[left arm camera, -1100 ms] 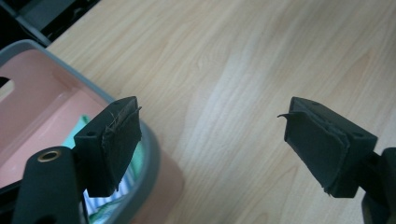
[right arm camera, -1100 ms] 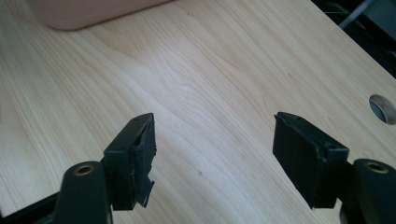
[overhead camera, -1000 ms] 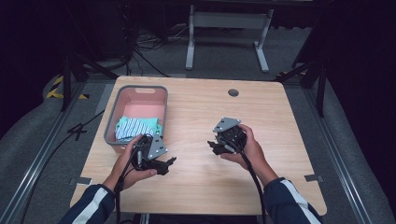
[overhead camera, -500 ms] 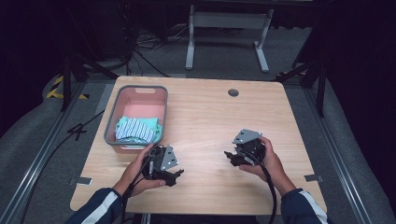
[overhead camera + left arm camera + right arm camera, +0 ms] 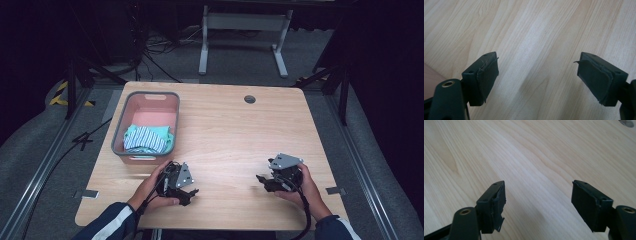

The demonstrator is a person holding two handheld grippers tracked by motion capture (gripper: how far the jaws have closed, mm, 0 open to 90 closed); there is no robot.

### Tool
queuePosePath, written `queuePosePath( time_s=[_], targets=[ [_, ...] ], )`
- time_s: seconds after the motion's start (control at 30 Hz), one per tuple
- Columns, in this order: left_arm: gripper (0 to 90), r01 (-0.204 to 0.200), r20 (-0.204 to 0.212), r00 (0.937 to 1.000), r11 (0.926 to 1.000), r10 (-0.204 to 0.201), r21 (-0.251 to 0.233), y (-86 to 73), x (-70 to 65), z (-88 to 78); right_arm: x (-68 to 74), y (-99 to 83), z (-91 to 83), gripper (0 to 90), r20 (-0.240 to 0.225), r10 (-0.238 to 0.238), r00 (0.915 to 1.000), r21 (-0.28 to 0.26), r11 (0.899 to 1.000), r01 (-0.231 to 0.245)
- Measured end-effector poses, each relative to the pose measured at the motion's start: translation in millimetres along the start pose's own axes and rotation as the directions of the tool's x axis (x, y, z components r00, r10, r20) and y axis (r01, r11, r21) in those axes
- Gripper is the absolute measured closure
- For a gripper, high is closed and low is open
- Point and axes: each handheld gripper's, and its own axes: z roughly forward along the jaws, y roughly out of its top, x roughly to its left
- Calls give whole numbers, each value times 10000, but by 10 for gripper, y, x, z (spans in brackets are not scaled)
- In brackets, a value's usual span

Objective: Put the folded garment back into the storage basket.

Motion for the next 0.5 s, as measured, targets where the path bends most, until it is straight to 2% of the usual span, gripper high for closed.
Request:
queuePosePath(
  time_s=[0.03, 0.13, 0.17, 0.23, 0.27, 0.33, 0.37, 0.4, 0.43, 0.5],
  targets=[
    [166, 141, -3, 9999, 9999, -141, -98, -21, -13, 16, 0, -49, -12, 285, 2, 141, 9999, 20, 9999, -141],
    [165, 172, 127, 9998, 9998, -171, -98, -37, -20, 30, -3, -200, -40, 275, 8, 284, 9996, 47, 9996, -284],
    [166, 192, 284, 9994, 9997, -187, -165, -52, -32, 51, -4, -248, -47, 266, 99, 354, 9993, 40, 9994, -354],
    [166, 165, 350, 9993, 9998, -161, -100, -57, -39, 58, -11, -297, -56, 253, 133, 524, 9985, 5, 9986, -524],
    [166, 115, 477, 9988, 9999, -110, -115, -67, -52, 78, -21, -405, -80, 243, 199, 880, 9959, -75, 9961, -878],
    [166, 81, 524, 9986, 9999, -75, -113, -71, -52, 82, -24, -448, -91, 240, 275, 993, 9947, -147, 9950, -989],
    [169, 379, 866, 9956, 9988, -353, -295, -90, -48, 105, -36, -516, -107, 235, 220, 1337, 9908, -216, 9909, -1332],
    [169, 379, 866, 9956, 9988, -353, -295, -90, -48, 105, -45, -552, -116, 234, 136, 1469, 9891, -196, 9890, -1466],
    [169, 690, 1075, 9921, 9968, -644, -402, -113, -39, 129, -54, -587, -121, 227, 102, 1573, 9875, -222, 9873, -1571],
    [168, 688, 1191, 9909, 9967, -633, -428, -122, -21, 135, -68, -619, -133, 224, 58, 1750, 9845, -300, 9842, -1748]
  ],
)
